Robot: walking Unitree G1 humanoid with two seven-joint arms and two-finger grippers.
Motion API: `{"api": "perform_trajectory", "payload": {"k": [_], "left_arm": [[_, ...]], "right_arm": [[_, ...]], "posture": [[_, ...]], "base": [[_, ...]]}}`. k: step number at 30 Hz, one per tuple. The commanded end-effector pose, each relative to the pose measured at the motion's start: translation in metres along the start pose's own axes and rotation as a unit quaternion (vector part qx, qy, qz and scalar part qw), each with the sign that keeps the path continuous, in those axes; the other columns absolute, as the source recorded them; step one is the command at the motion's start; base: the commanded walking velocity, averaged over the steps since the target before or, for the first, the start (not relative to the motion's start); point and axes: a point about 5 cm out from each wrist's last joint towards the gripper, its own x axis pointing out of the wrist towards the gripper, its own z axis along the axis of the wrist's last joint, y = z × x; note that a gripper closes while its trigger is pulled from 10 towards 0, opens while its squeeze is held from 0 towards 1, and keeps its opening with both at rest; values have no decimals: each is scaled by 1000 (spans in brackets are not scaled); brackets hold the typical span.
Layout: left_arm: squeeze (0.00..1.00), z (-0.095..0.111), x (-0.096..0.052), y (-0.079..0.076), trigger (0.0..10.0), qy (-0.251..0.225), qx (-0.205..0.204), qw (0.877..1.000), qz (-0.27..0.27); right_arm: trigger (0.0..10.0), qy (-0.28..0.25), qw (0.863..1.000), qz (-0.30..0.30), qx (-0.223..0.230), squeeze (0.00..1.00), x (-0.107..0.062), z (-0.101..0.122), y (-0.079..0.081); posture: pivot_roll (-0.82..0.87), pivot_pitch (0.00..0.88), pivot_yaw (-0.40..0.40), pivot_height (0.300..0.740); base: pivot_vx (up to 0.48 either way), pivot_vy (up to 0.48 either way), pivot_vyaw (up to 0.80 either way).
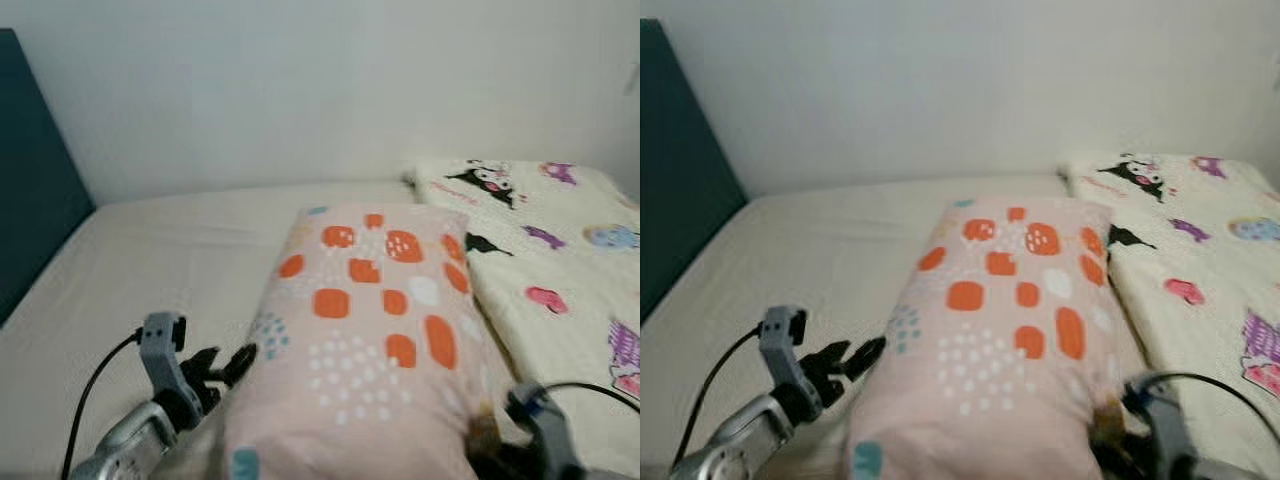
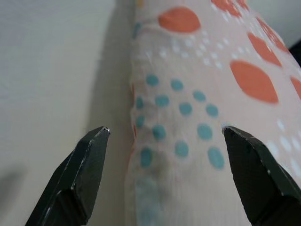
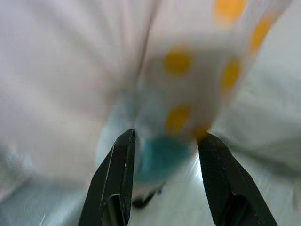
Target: Clean up the room
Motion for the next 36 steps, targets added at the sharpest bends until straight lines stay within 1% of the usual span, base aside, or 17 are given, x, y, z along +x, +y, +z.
{"api": "perform_trajectory", "payload": {"k": [1,6,13,16,17,18,19,20,21,22,23,24,25,31,32,33,36], "left_arm": [[0,-5,-2,6,10000,8,-9,1000,12],[0,11,4,13,10000,-24,-27,999,20],[0,10,4,10,10000,-28,-33,999,6],[0,10,4,10,10000,-34,-61,998,1],[0,10,4,10,10000,-34,-61,998,1],[0,11,5,13,10000,-35,-63,997,10],[0,11,5,13,10000,-35,-63,997,10],[0,7,9,23,10000,-12,-48,997,59],[0,4,12,31,10000,5,-34,995,94],[1000,1,14,37,10000,16,-31,993,114],[1000,1,14,37,10000,16,-31,993,114],[1000,-2,19,41,10000,28,-32,992,120],[1000,-2,23,40,10000,34,-43,992,114],[1000,-6,34,40,10000,61,-106,988,95],[1000,-6,34,40,10000,61,-106,988,95],[1000,-5,35,42,10000,56,-132,986,85],[1000,-3,37,41,10000,41,-191,979,59]], "right_arm": [[10000,-1,1000,28,6,0,-1,-1,7],[10000,-17,998,64,2,0,-37,11,6],[10000,-13,998,64,-19,0,-45,19,4],[10000,-122,990,64,2,12,-52,51,-2],[10000,-122,990,64,2,12,-52,51,-2],[10000,-167,985,30,4,114,-53,63,-10],[10000,-167,985,30,4,114,-53,63,-10],[10000,-229,972,-53,20,1000,-52,79,-29],[10000,-263,958,-109,35,1000,-51,88,-41],[10000,-294,942,-150,53,1000,-48,96,-49],[10000,-294,942,-150,53,1000,-48,96,-49],[10000,-313,928,-175,99,1000,-33,101,-53],[10000,-312,926,-175,122,1000,-18,99,-51],[10000,-290,930,-149,170,1000,29,88,-39],[10000,-290,930,-149,170,1000,29,88,-39],[10000,-289,929,-130,192,1000,41,87,-37],[10000,-302,921,-101,222,1000,51,89,-36]], "posture": [[-74,221,22,576],[-80,222,32,576],[-78,223,32,576],[-72,224,27,576],[-72,224,27,576],[-75,225,29,576],[-75,225,29,576],[-77,227,30,576],[-77,227,30,576],[-80,228,33,576],[-80,228,33,576],[-84,234,33,576],[-79,238,33,576],[-71,255,29,576],[-71,255,29,576],[-69,261,29,576],[-64,276,24,576]], "base": [[0,0,0],[0,0,0],[0,0,0],[0,0,0],[0,0,0],[0,0,0],[0,0,0],[0,0,0],[0,0,0],[0,0,0],[0,0,0],[0,0,0],[0,0,0],[0,0,0],[0,0,0],[0,0,0],[0,0,0]]}}
